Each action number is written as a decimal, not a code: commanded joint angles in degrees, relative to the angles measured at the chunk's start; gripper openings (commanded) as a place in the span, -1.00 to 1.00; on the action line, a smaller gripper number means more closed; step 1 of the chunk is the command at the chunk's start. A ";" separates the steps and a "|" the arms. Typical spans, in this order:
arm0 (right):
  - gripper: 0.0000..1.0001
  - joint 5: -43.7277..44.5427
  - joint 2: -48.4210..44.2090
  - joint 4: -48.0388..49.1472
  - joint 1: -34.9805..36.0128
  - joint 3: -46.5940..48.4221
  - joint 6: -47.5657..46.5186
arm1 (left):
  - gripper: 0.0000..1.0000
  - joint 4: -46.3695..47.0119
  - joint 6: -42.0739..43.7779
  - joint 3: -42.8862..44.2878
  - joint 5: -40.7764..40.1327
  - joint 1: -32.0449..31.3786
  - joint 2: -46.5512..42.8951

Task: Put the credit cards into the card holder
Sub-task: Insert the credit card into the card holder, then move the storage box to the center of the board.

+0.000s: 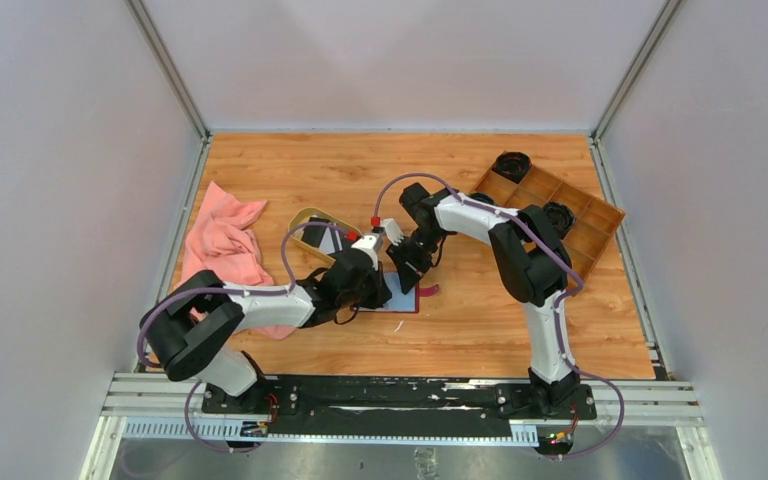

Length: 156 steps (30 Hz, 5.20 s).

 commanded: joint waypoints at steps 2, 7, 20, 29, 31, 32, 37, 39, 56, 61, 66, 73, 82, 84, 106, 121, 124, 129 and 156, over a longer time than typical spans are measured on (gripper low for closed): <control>-0.86 4.09 2.72 -1.29 -0.67 0.87 0.24 | -0.94 0.85 -1.35 0.45 -4.97 -0.60 3.06; -0.87 4.68 3.06 -1.33 -0.63 0.97 0.56 | -0.89 0.71 -1.20 -0.35 -8.21 -0.60 3.48; -0.87 4.68 2.73 -1.47 -0.61 1.12 0.50 | -0.79 -3.46 -1.08 -0.90 -11.80 -0.60 -2.58; -0.70 -7.44 -4.10 -4.62 -1.20 1.28 -6.05 | -0.43 -5.08 0.22 -0.27 -7.05 -0.58 -16.87; -0.68 -8.67 -5.87 -5.49 -1.66 1.44 -7.65 | -0.18 -8.67 0.79 1.75 -6.68 -0.60 -19.56; -0.66 -8.92 -6.78 -5.77 -1.97 1.43 -8.36 | 0.04 -10.46 1.30 3.07 -6.23 -0.55 -20.59; -0.63 -9.17 -11.52 -8.24 -4.46 1.67 -11.87 | 0.99 -18.67 3.35 8.72 -2.70 -0.47 -24.37; -0.62 -9.03 -14.03 -8.93 -6.01 1.25 -13.13 | 1.00 -20.35 2.18 10.67 0.40 0.02 -26.10; -0.42 -9.78 -27.15 -6.12 -23.24 -7.91 -16.53 | 1.00 -27.01 -24.06 34.61 16.37 3.87 -33.90; -0.42 -9.52 -26.53 -6.12 -23.77 -8.08 -16.81 | 1.00 -27.30 -25.95 37.07 15.46 6.63 -34.65; -0.42 -10.30 -26.26 -6.21 -24.40 -8.22 -17.06 | 1.00 -25.88 -27.37 37.37 14.72 6.78 -34.99; -0.42 -12.34 -27.21 -6.30 -26.08 -8.80 -17.54 | 1.00 -19.09 -27.49 36.74 15.68 6.78 -36.50; -0.42 -14.61 -27.94 -6.31 -27.88 -9.11 -17.55 | 1.00 -16.98 -30.90 35.99 15.45 6.78 -37.15; -0.42 -14.76 -27.94 -6.38 -27.97 -9.09 -17.61 | 1.00 -16.99 -31.41 35.93 16.23 6.78 -36.62; -0.41 -16.90 -33.99 -5.93 -30.23 -8.54 -16.68 | 1.00 -13.41 -14.01 34.35 13.33 6.78 -40.10; 0.88 -12.12 -37.50 -0.33 -31.63 -5.74 -6.39 | 1.00 -45.10 35.90 38.68 -15.36 9.06 -20.53; 0.88 -10.64 -40.57 3.35 -31.80 -10.03 -6.27 | 1.00 -46.54 34.83 40.04 -5.95 15.26 -15.07; 0.88 -12.42 -42.15 5.39 -32.26 -13.89 -7.04 | 1.00 -52.56 35.32 45.45 -0.41 23.96 -3.60; 0.80 -16.52 -37.56 5.36 -32.49 -15.82 -8.25 | 0.66 -53.91 43.08 49.73 2.93 33.11 20.70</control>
